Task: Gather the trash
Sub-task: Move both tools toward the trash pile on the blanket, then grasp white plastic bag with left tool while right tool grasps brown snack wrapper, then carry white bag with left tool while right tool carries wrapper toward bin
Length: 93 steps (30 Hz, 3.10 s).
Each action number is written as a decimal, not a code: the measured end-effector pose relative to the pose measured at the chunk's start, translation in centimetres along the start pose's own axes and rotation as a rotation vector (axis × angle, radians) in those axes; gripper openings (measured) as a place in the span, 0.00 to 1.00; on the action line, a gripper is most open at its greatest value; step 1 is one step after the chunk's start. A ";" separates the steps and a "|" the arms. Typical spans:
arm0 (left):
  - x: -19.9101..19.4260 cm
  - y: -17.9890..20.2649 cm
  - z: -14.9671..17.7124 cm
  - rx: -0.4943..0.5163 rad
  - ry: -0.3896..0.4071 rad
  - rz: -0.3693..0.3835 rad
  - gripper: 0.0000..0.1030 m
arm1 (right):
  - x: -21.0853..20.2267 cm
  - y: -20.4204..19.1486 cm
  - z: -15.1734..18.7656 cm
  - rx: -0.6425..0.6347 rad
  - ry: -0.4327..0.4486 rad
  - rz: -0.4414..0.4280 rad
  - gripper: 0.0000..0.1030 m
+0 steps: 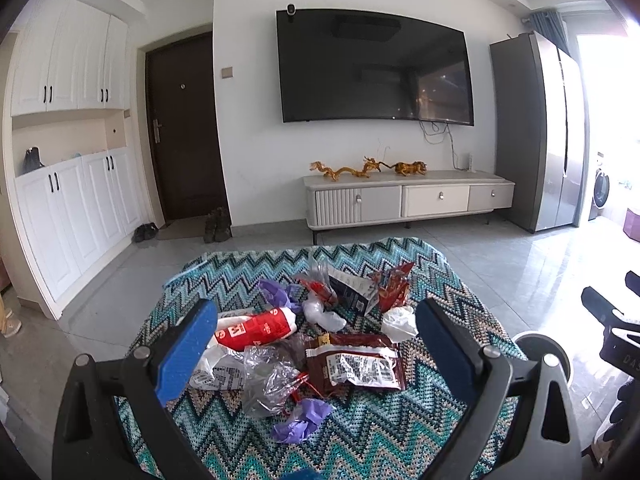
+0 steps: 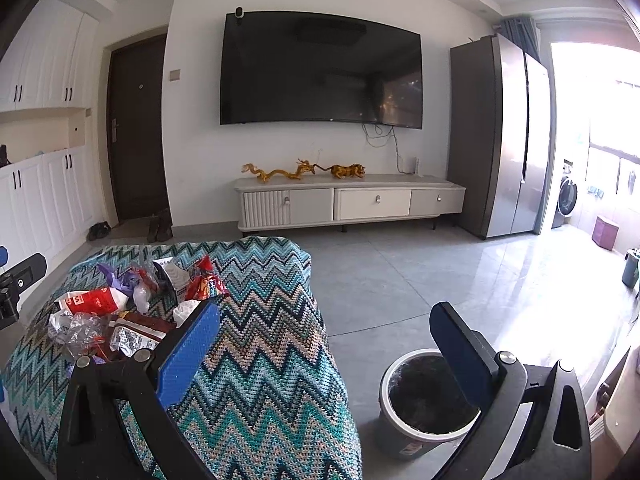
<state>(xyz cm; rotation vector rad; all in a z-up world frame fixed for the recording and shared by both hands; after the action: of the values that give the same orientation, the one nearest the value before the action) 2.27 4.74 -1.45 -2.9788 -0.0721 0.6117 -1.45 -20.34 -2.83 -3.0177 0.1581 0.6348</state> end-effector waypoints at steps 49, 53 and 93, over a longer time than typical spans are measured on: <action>16.9 -12.9 9.7 -0.171 -0.484 0.152 0.39 | 20.7 -19.9 6.1 -0.438 -0.555 -0.741 0.90; 16.5 -12.7 10.0 -0.170 -0.480 0.161 0.30 | 21.1 -20.2 6.8 -0.470 -0.571 -0.739 0.73; 4.8 -14.6 6.3 -0.115 -0.328 -0.030 0.24 | 9.2 -6.2 5.9 -0.019 -0.383 -0.834 0.31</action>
<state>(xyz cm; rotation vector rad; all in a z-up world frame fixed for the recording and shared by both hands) 3.80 20.12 -7.47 -2.9455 -0.1816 1.1211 5.27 -14.56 -11.73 -2.5277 -1.0424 1.0442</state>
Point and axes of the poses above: each gripper's, at about its wrist camera, not at the fingertips, and x roughly the way its jaws point, y to its right, z to its underside, the point moved 1 cm from there along x, roughly the way its jaws point, and after that the axes turned 7 degrees about -z, right-handed, at the moved point
